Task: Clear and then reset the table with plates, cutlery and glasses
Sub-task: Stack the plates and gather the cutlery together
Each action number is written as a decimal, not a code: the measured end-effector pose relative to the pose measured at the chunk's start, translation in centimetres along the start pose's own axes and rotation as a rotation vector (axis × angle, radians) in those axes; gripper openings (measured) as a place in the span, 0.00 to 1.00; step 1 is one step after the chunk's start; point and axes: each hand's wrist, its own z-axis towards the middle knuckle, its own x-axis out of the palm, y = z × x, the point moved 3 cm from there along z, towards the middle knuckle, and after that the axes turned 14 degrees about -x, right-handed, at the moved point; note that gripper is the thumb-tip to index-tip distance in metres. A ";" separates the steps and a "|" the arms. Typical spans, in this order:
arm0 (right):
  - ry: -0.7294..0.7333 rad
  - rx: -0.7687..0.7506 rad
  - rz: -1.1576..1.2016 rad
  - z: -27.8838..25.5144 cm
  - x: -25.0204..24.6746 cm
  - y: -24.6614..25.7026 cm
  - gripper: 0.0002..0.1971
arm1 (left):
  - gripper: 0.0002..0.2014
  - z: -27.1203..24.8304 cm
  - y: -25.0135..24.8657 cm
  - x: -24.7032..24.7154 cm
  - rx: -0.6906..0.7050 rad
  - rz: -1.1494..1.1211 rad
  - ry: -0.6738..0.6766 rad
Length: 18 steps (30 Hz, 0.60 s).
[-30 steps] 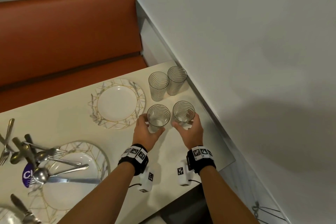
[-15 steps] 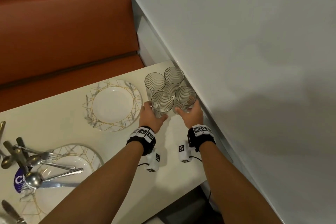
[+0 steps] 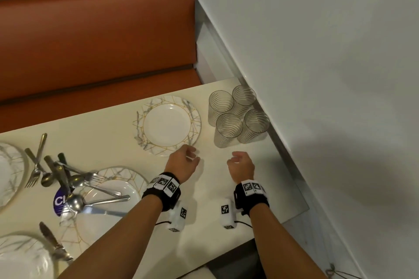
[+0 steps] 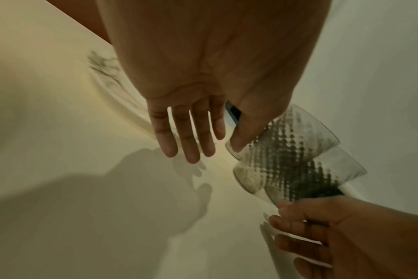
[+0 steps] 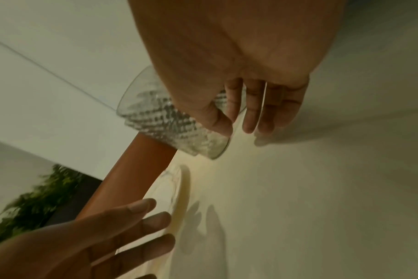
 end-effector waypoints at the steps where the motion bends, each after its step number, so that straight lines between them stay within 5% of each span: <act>1: 0.044 -0.019 -0.009 -0.5 1.2 0.2 0.13 | 0.10 -0.4 1.0 -1.1 -0.004 -0.007 -0.023; 7: 0.229 -0.020 0.017 -1.3 8.1 4.4 0.16 | 0.06 -2.2 7.0 -8.1 -0.030 -0.043 -0.117; 15: 0.143 0.155 0.062 3.1 14.4 7.2 0.42 | 0.06 -4.4 12.4 -16.1 -0.084 -0.204 -0.182; 18: 0.119 0.168 0.056 5.2 15.3 6.2 0.42 | 0.07 -4.9 13.5 -18.1 -0.038 -0.179 -0.220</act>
